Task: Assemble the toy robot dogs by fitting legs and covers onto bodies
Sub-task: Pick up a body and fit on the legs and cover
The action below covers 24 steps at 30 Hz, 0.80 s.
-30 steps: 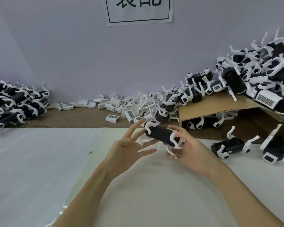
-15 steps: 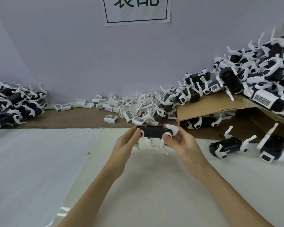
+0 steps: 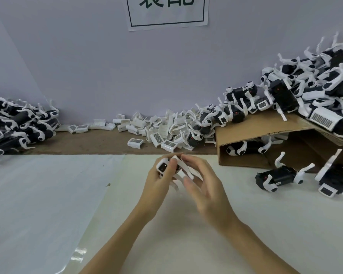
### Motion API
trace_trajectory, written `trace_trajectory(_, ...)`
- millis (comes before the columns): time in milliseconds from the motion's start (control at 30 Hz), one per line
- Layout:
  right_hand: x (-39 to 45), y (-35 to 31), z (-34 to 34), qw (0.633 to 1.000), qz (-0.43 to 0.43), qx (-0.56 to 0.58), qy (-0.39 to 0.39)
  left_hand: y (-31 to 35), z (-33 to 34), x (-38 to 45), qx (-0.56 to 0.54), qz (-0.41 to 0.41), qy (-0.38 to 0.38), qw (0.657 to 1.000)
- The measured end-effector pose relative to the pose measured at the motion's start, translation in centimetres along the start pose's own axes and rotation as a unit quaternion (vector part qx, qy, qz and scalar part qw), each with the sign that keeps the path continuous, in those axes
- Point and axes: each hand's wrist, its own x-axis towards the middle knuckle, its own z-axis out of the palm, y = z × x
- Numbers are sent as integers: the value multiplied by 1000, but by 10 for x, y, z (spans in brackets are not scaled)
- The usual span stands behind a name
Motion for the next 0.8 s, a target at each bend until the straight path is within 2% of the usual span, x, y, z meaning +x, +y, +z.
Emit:
trace_trajectory(133, 4, -1, 1, 987, 123, 93, 53, 3, -4, 3, 45, 28, -6, 999)
trace_trajectory(233, 7, 0, 5, 945, 221, 233, 55, 1, -7, 0, 53, 42, -29, 997)
trace_trajectory(267, 8, 1, 6, 936, 245, 243, 74, 1, -8, -2, 54, 43, -39, 997)
trace_trajectory(300, 8, 2, 7, 934, 267, 217, 99, 2, -8, -3, 58, 49, -45, 996)
trace_trajectory(400, 9, 9, 1, 925, 340, 44, 163, 5, -7, -7, 74, 77, -56, 993)
trace_trajectory(467, 10, 12, -8, 929, 346, -26, 132, 5, -7, -5, 73, 80, -59, 992)
trace_trajectory(500, 12, 11, -11, 931, 348, -15, 106, 5, -7, -5, 63, 75, -62, 993)
trace_trajectory(567, 18, 7, -18, 919, 372, 113, 70, 6, -8, -4, -4, 50, -58, 997)
trace_trajectory(633, 21, 4, -24, 886, 371, 277, 25, 10, -10, -2, -78, 15, -57, 995)
trace_trajectory(700, 22, 3, -30, 871, 356, 338, -17, 13, -12, 1, -92, -18, -37, 995)
trace_trajectory(800, 23, 9, -37, 872, 333, 357, -42, 11, -17, 8, -85, -67, 13, 994)
